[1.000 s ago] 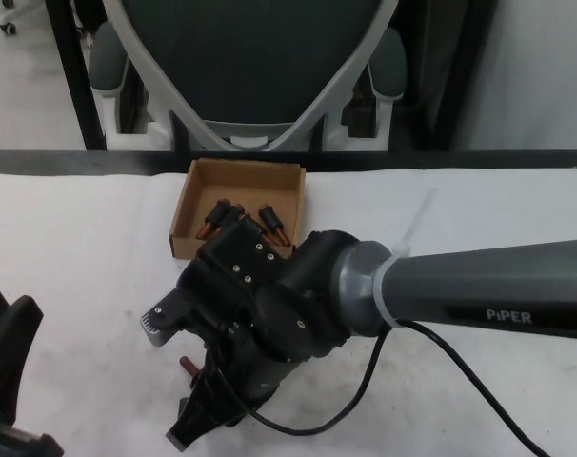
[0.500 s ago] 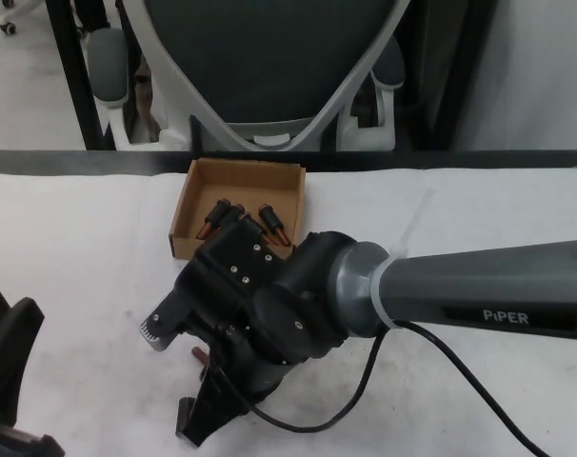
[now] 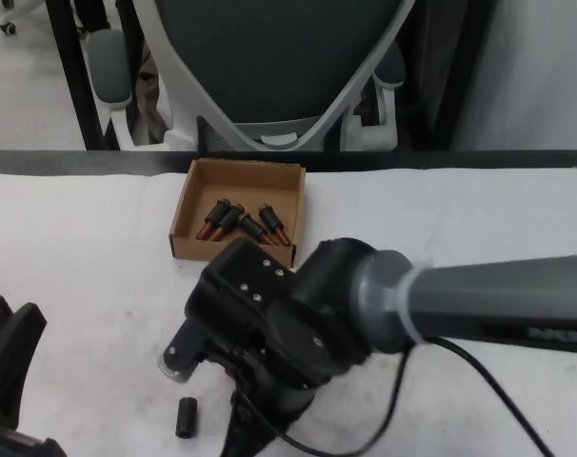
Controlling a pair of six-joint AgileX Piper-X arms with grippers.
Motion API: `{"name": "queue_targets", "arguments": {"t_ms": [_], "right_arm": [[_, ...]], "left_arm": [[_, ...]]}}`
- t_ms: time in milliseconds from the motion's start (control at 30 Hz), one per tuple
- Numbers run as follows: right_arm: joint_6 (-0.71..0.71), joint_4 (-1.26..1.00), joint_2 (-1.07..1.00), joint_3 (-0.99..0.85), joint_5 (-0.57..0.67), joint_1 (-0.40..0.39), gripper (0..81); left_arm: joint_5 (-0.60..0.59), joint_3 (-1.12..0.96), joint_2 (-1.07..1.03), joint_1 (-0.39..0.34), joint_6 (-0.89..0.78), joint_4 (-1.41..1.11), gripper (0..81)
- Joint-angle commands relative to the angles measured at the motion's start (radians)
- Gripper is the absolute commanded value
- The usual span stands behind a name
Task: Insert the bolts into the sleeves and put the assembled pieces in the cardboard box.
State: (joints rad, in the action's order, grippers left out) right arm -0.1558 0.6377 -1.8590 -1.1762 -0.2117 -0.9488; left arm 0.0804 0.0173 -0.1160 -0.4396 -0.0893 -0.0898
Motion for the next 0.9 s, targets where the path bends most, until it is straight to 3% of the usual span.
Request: {"name": "queue_targets", "arguments": {"t_ms": [0, 333, 700, 867], "right_arm": [[-0.007, -0.019, 0.058, 0.032, -0.015, -0.012, 0.3], [0.022, -0.109, 0.345, 0.308, -0.015, -0.135, 0.3], [0.022, -0.111, 0.563, 0.488, -0.008, -0.276, 0.3], [0.014, -0.094, 0.604, 0.501, -0.008, -0.304, 0.3]], "left_arm": [[-0.009, -0.017, 0.002, 0.0, 0.007, -0.003, 26.6], [-0.186, -0.033, -0.029, 0.0, 0.027, 0.078, 26.6], [-0.474, -0.082, -0.289, -0.005, 0.03, 0.119, 30.4], [-0.524, -0.085, -0.384, -0.074, 0.03, 0.108, 30.4]]}}
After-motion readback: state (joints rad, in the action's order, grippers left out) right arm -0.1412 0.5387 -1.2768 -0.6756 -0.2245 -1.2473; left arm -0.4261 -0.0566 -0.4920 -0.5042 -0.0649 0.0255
